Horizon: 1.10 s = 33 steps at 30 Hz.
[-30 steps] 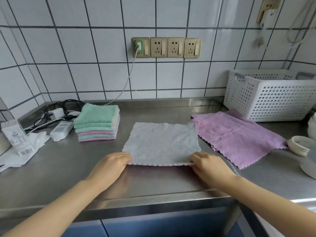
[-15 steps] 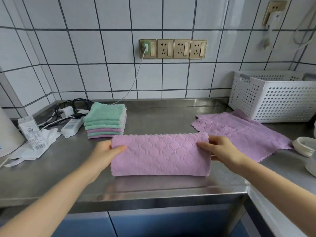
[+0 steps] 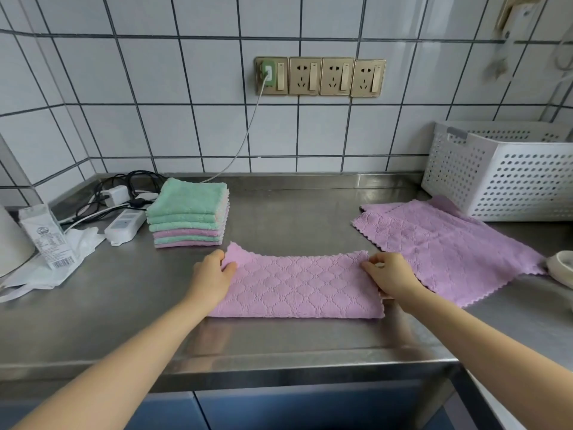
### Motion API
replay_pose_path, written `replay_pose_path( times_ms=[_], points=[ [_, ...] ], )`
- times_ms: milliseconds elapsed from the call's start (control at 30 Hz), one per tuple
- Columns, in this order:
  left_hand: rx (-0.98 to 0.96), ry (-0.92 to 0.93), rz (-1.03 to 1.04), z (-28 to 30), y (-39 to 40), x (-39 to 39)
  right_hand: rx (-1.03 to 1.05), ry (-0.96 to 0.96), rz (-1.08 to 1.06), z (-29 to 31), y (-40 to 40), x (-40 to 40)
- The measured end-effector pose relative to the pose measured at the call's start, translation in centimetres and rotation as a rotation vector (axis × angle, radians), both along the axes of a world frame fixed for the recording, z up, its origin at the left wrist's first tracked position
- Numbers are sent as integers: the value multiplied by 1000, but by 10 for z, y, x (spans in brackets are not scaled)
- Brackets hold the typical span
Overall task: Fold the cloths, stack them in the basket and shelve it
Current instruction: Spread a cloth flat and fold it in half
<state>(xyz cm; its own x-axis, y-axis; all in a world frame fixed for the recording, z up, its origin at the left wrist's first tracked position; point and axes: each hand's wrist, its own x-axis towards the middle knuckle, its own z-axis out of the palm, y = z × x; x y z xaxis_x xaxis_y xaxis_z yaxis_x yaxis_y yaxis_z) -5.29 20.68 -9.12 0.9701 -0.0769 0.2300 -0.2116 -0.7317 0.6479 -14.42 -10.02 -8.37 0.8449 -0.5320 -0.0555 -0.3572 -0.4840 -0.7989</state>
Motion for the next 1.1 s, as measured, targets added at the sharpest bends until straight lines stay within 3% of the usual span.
replay_pose_path(
  times_ms=[367, 467, 533, 600, 667, 700, 767, 833, 967, 1100],
  points=[
    [58, 26, 39, 0, -5, 3, -101, 56, -14, 4, 6, 6],
    [322, 6, 53, 9, -6, -3, -78, 46, 2, 13, 10, 0],
    [569, -207, 78, 16, -5, -14, 51, -16, 19, 17, 12, -12],
    [504, -417, -114, 16, -12, -35, 148, -58, 53, 19, 14, -28],
    [288, -226, -484, 14, -23, -64, 202, -50, 120, 18, 18, -42],
    [273, -67, -631, 9, -29, -78, 237, -40, 155, 17, 21, -46],
    [447, 25, -751, 0, -40, -93, 233, -25, 200, 16, 24, -50],
    [580, 52, -739, -7, -44, -96, 61, -12, 229, 14, 21, -49],
    [640, 123, -706, -4, -45, -99, -356, -89, 289, 7, 13, -54],
    [650, 135, -682, -3, -44, -100, -807, -337, 659, 2, 25, -69]
  ],
)
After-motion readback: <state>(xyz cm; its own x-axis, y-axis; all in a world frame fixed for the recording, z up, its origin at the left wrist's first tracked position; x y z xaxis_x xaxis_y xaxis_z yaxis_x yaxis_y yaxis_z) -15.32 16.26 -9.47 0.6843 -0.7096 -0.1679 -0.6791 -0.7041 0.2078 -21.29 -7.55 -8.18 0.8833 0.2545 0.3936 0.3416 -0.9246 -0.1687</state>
